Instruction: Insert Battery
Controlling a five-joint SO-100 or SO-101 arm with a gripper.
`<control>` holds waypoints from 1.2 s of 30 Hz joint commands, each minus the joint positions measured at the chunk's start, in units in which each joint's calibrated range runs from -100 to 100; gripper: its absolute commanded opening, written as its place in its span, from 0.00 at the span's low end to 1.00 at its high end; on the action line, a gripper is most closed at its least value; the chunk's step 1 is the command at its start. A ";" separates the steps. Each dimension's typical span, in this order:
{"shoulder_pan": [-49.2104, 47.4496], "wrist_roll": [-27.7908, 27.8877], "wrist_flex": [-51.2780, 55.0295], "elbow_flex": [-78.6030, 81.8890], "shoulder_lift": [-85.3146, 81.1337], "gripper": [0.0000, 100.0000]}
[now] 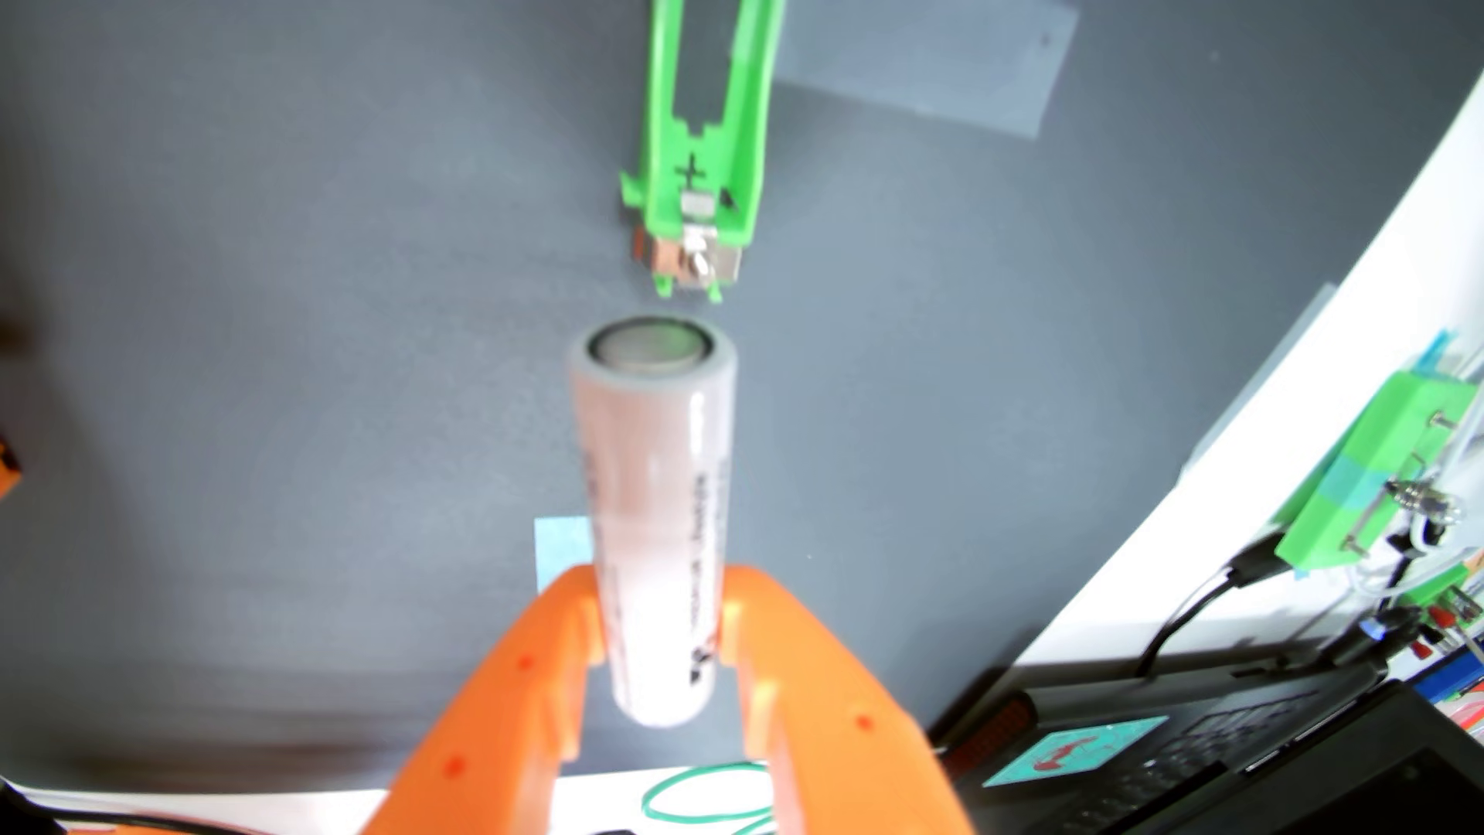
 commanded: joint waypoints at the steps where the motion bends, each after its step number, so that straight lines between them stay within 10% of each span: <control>1: -4.05 -3.09 0.87 -2.20 -1.60 0.02; 36: -14.91 -13.49 -15.98 10.95 -1.01 0.02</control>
